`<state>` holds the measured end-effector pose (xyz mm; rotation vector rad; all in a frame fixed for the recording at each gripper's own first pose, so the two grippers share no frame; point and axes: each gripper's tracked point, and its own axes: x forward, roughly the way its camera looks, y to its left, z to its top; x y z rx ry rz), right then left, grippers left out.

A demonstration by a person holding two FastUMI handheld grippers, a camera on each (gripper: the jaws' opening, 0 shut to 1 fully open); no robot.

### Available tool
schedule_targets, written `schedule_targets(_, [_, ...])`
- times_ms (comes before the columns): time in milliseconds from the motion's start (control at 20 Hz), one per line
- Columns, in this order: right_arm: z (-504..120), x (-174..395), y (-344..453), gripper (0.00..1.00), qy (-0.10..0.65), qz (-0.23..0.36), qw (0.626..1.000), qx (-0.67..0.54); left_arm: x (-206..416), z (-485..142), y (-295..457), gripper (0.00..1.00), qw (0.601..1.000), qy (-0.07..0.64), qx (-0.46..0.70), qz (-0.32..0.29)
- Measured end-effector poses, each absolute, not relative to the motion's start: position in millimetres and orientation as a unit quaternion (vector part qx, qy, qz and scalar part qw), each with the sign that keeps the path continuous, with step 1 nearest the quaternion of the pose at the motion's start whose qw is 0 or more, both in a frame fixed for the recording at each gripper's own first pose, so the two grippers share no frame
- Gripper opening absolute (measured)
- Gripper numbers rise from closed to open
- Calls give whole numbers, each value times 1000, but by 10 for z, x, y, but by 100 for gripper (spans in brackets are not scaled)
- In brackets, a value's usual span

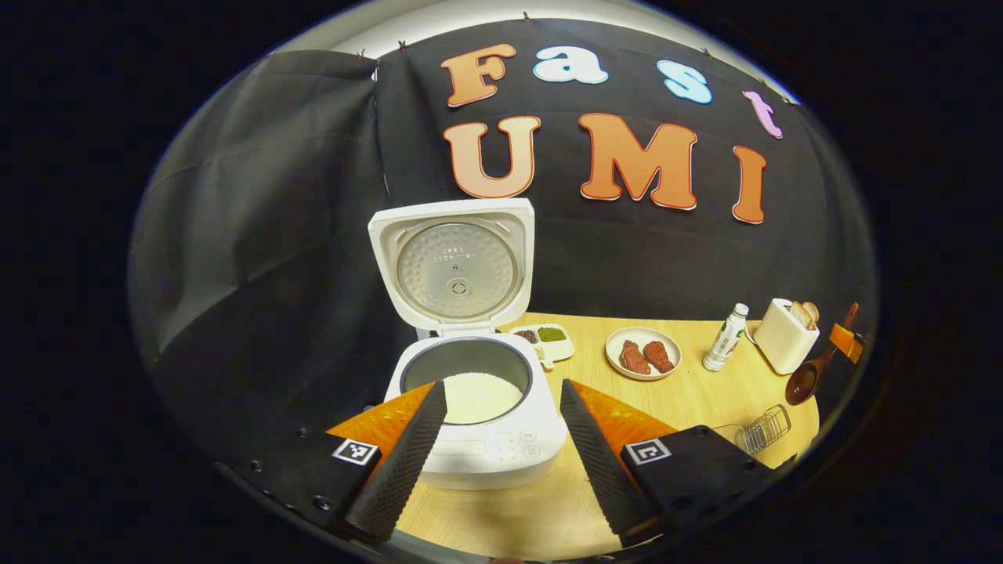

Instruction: Close the left gripper, press the button to open the rice cooker; take a wooden spoon from the chopstick holder with the right hand, scoop a spoonful of rice and pour it into the rice cooker, then put the wooden spoon back into the chopstick holder.

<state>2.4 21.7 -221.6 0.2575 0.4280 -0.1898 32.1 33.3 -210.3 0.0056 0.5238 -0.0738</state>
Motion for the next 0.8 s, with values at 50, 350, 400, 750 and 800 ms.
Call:
schedule_targets(50, [-2281, 7, 166, 11, 216, -98, 962, 134, 333, -2105, 313, 99, 965, 259, 5, -35])
schedule_targets(350, [-2695, -133, 134, 11, 249, -96, 946, 182, 355, -2057, 240, 99, 967, 253, 14, -29])
schedule_targets(400, [-2755, -143, 138, 11, 252, -94, 945, 188, 365, -2036, 243, 99, 968, 250, 16, -26])
schedule_targets(750, [-3221, -229, 146, 12, 275, -95, 926, 240, 587, -1863, 473, 99, 975, 220, 36, 6])
schedule_targets(800, [-3317, -243, 129, 12, 281, -101, 921, 251, 651, -1844, 528, 99, 975, 217, 39, 12])
